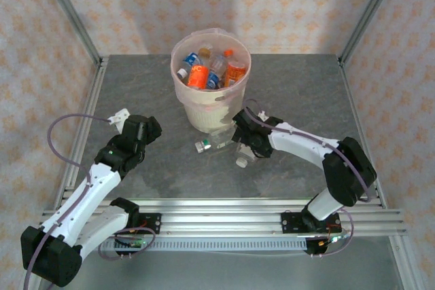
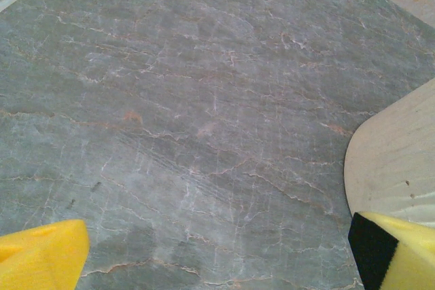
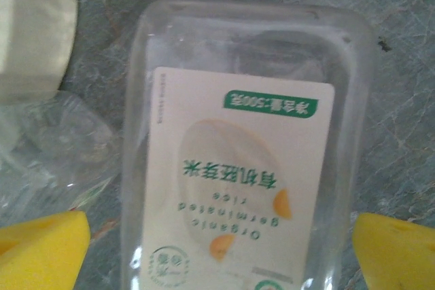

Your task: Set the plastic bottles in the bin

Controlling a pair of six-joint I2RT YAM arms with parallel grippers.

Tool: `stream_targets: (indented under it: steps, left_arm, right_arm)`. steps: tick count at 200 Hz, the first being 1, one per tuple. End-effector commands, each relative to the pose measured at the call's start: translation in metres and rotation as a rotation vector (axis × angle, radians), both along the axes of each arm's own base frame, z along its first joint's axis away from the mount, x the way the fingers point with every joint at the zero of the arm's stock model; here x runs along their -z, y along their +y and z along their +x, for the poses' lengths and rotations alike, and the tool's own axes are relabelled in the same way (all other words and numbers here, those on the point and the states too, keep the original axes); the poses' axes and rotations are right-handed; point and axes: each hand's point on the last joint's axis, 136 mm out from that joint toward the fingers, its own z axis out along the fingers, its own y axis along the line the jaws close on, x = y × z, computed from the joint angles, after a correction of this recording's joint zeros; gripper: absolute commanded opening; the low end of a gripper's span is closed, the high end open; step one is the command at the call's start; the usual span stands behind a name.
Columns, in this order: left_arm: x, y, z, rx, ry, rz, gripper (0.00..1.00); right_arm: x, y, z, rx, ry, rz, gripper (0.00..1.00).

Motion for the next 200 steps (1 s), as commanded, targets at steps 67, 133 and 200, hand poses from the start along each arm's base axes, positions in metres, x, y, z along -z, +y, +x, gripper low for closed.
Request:
stream_targets:
  steps: [67, 133, 200]
  left_arm:
    - [-0.010, 0.011, -0.003, -0.045, -0.020, 0.023, 1.00]
    - [-0.011, 0.012, -0.003, -0.049, -0.022, 0.025, 1.00]
    - [-0.014, 0.010, 0.000, -0.039, -0.032, 0.022, 1.00]
  right_arm:
    - [0.036, -0.009, -0.005, -0.014, 0.064, -0.040, 0.97]
    - [0.003, -0.027, -0.003, -0.017, -0.016, -0.089, 0.73]
    - [-0.108, -0.062, -0.008, 0.004, -0.194, -0.148, 0.63]
